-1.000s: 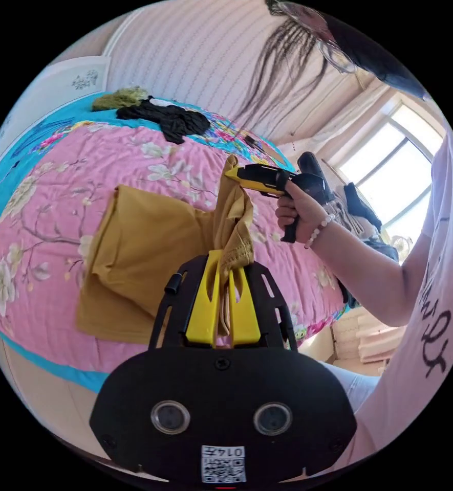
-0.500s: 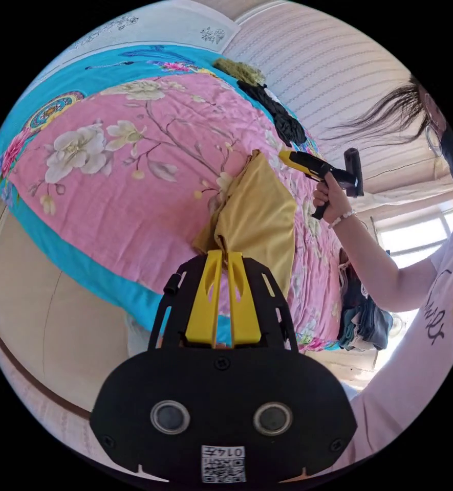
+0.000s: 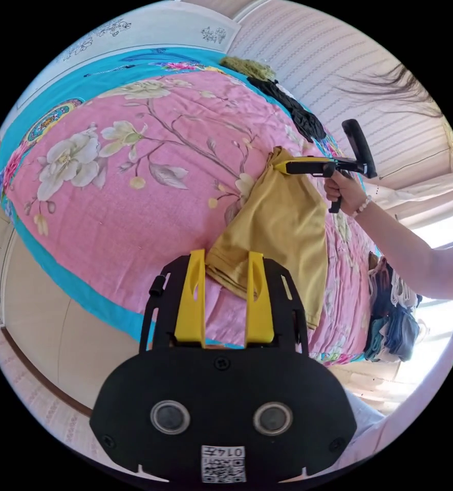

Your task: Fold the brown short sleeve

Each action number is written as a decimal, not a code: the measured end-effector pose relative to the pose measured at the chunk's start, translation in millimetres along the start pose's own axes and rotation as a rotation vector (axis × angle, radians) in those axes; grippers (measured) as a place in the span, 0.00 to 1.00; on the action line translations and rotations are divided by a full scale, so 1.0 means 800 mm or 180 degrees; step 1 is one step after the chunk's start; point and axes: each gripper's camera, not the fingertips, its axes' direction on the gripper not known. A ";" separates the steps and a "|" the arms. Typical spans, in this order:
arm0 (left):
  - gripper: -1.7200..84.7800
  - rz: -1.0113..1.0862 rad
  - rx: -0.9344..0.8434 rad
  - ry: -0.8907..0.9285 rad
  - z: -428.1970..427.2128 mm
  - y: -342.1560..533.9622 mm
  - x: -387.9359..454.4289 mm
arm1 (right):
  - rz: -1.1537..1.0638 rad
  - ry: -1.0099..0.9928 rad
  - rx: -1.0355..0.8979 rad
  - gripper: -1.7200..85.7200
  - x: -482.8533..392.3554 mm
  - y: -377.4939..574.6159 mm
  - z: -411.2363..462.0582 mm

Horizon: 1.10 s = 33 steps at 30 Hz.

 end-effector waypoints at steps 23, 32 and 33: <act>0.01 0.2726 0.0007 0.1084 -0.231 0.104 0.392 | 0.1962 0.0672 0.1659 0.07 -0.352 0.408 -0.363; 0.02 0.3799 -0.0244 0.2379 -0.195 0.175 0.701 | 0.3011 0.1838 0.1378 0.07 -0.494 0.607 -0.559; 0.03 0.3785 -0.0243 0.2459 -0.183 0.183 0.751 | 0.3070 0.1946 0.1316 0.08 -0.492 0.632 -0.587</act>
